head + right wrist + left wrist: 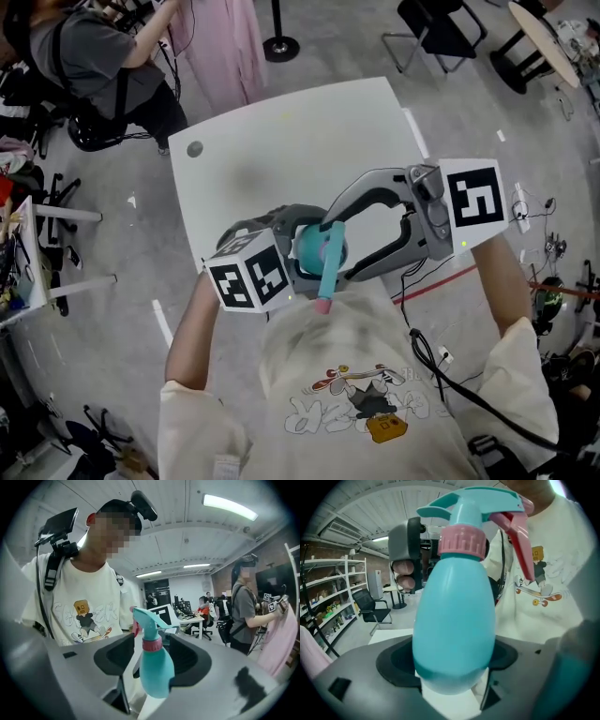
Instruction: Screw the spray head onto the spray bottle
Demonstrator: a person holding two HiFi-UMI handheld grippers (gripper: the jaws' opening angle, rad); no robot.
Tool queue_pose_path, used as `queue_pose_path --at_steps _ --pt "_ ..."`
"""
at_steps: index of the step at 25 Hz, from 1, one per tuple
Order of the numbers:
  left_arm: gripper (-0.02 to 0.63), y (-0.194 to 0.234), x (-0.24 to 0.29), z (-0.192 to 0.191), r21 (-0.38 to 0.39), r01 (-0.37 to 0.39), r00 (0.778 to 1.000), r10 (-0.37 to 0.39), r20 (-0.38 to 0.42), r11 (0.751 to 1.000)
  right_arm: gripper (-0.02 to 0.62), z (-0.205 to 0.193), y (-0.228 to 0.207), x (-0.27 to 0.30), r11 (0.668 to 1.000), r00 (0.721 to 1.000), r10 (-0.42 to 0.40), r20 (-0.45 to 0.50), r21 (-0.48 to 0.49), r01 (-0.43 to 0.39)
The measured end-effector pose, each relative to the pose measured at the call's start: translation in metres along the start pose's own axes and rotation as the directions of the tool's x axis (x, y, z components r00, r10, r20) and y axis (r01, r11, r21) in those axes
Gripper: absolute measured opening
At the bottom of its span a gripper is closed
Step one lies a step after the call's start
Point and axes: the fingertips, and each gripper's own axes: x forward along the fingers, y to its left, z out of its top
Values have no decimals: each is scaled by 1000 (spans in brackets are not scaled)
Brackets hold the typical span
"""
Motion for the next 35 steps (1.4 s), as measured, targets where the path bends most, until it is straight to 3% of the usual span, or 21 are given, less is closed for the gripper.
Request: queue_pose_path --at_steps 8,11,13,21,28,32,35 --pt "408 -18 -7 -15 65 122 992 -120 -34 990 224 -5 5 26 986 987 164 -7 -16 -164" --pt "408 -20 -8 -14 83 146 989 -144 -33 986 157 -3 4 30 984 984 176 -1 -33 -176" --pt "408 -22 -9 -13 82 154 988 -153 -16 985 146 0 4 30 985 985 170 22 -37 -169" --pt "408 -20 -13 1 39 164 983 -167 81 986 132 12 -3 23 994 972 112 208 -17 -111" --pt "408 -16 -19 -5 -6 155 984 -154 86 988 132 13 -13 24 999 950 33 311 14 -40" --pt "408 7 -9 -5 -114 69 997 -63 54 991 132 5 -27 6 997 956 -74 283 57 60" --pt "408 25 -19 -20 -206 -33 999 40 25 978 132 2 -50 12 984 952 -173 254 75 159"
